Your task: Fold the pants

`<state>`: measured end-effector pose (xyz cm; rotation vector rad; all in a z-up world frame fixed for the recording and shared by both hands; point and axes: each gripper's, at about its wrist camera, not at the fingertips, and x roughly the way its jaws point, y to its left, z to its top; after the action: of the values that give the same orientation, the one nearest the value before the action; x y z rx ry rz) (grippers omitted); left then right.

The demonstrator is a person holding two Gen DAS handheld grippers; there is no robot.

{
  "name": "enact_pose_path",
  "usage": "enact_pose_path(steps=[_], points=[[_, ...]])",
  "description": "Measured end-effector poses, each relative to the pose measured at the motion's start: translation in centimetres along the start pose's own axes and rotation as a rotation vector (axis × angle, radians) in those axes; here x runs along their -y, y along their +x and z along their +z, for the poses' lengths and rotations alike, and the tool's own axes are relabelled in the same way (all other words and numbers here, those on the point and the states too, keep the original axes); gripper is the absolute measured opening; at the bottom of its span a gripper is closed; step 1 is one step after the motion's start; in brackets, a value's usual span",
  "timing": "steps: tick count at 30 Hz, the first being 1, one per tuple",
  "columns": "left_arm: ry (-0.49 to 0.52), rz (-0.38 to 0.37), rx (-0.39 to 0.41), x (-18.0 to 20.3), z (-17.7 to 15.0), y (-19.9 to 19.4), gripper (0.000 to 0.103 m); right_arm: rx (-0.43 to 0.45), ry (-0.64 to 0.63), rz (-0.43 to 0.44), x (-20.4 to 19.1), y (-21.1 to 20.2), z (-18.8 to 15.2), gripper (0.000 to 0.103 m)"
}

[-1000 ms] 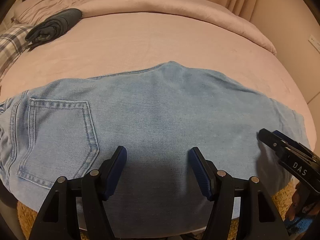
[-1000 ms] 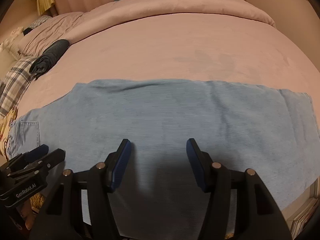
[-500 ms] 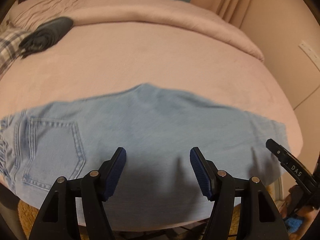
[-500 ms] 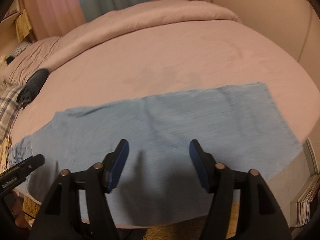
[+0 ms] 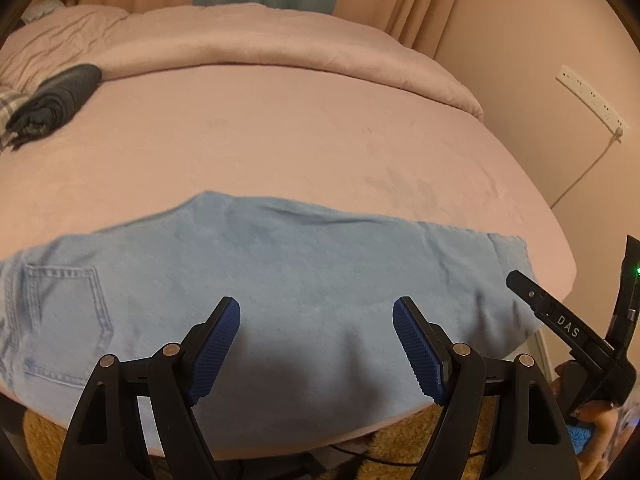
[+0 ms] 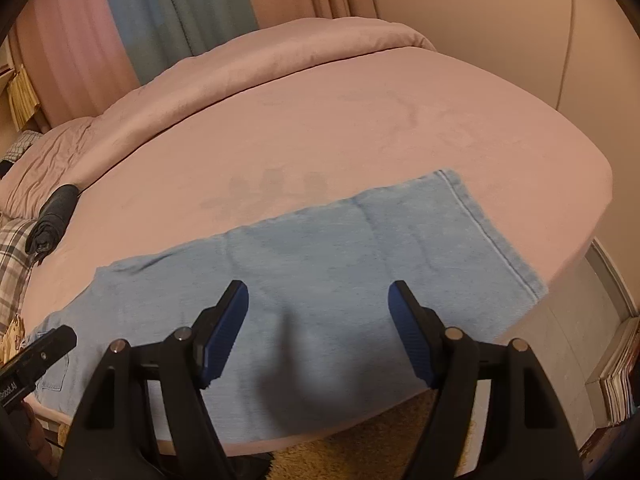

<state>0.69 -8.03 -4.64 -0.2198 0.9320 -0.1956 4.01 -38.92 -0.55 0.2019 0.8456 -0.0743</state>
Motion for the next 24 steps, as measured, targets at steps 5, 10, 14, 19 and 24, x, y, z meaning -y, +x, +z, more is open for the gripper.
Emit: enact_pose_path(steps=[5, 10, 14, 19, 24], points=[[-0.026, 0.0, -0.013, -0.4, -0.3, 0.4, 0.079, 0.008, 0.022, -0.021, 0.8, -0.1, 0.0, 0.073], [-0.054, 0.003, -0.016, -1.1, -0.6, 0.7, 0.079, 0.013, 0.054, -0.055, 2.5, -0.1, 0.2, 0.073], [-0.07, 0.007, -0.024, -1.5, -0.7, 1.3, 0.079, 0.02, 0.082, -0.08, 4.1, -0.3, 0.2, 0.072], [-0.059, -0.011, -0.046, -1.1, -1.2, 2.1, 0.079, 0.038, 0.141, -0.124, 7.3, -1.1, -0.1, 0.072], [-0.041, -0.051, -0.084, -0.2, -1.7, 3.4, 0.075, 0.034, 0.201, -0.172, 10.4, -1.5, -0.6, 0.072]])
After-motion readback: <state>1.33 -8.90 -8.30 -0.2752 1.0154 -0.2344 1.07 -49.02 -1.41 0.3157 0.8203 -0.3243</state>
